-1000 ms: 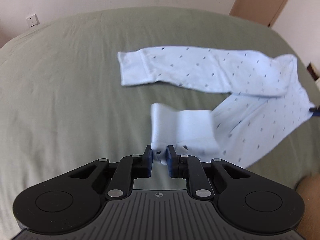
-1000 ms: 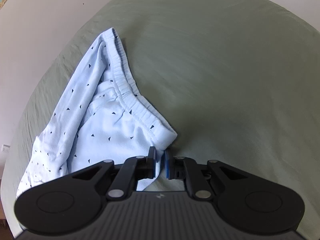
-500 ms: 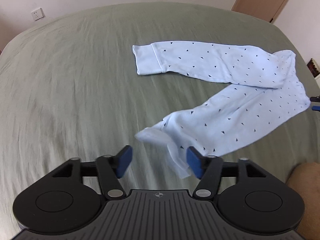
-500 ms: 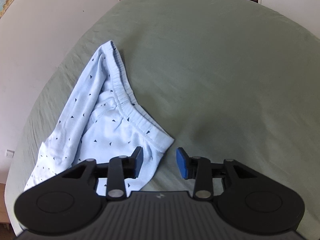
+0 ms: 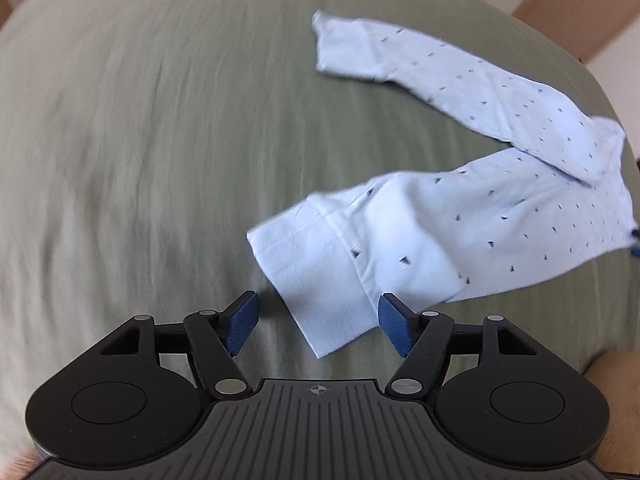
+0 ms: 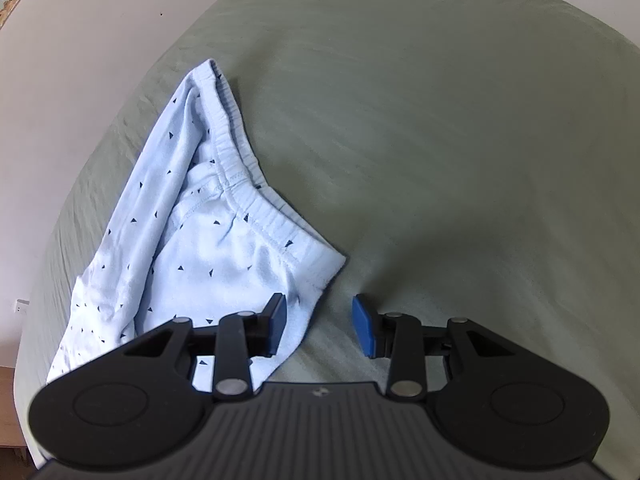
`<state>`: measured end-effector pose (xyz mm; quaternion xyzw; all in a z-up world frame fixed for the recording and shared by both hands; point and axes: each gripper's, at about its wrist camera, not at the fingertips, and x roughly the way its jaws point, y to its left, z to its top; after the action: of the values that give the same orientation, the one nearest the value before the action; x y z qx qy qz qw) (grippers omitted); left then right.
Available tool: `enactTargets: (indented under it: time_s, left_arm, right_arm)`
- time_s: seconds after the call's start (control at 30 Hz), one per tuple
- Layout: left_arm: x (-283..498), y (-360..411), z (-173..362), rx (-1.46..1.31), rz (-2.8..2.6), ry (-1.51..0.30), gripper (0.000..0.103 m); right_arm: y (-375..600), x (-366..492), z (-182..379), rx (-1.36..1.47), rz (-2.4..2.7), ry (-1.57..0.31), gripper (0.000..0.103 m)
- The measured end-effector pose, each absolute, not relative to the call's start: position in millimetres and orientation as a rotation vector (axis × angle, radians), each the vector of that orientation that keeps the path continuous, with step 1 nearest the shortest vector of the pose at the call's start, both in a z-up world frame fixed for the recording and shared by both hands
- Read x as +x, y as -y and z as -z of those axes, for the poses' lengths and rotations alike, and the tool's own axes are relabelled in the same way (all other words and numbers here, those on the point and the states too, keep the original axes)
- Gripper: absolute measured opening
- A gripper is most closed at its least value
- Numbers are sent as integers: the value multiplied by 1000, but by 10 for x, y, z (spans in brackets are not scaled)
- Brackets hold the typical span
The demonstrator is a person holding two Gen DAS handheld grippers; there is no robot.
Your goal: Fold clothes
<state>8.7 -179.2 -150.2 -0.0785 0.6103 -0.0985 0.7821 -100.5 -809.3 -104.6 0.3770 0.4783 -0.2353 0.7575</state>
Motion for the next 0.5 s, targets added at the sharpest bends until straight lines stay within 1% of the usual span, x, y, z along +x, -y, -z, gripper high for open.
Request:
enactTargets:
  time_s: [0.13, 0.23, 0.3, 0.33, 0.37, 0.43, 0.5]
  left_arm:
    - [74, 1753, 1565, -244, 197, -1291, 66]
    - [62, 1746, 1556, -264, 198, -1272, 65]
    - [48, 1738, 1543, -274, 202, -1259, 37]
    - [41, 1735, 1536, -278, 203, -1253, 31]
    - [37, 1735, 1528, -281, 206, -1247, 19]
    - [70, 1777, 1496, -261, 226, -1243, 14]
    - [76, 1798, 1444, -241, 255, -1248, 13]
  right_arm:
    - [8094, -974, 1062, 815, 520, -1042, 39]
    - [8094, -972, 1071, 816, 522, -1035, 39]
    - [8103, -995, 1084, 827, 519, -1025, 39]
    - [8112, -1012, 1092, 838, 517, -1017, 39]
    - [8129, -1035, 1099, 857, 515, -1007, 39]
    - [8163, -1079, 1113, 897, 511, -987, 39]
    - [8194, -1111, 1132, 942, 504, -964, 34]
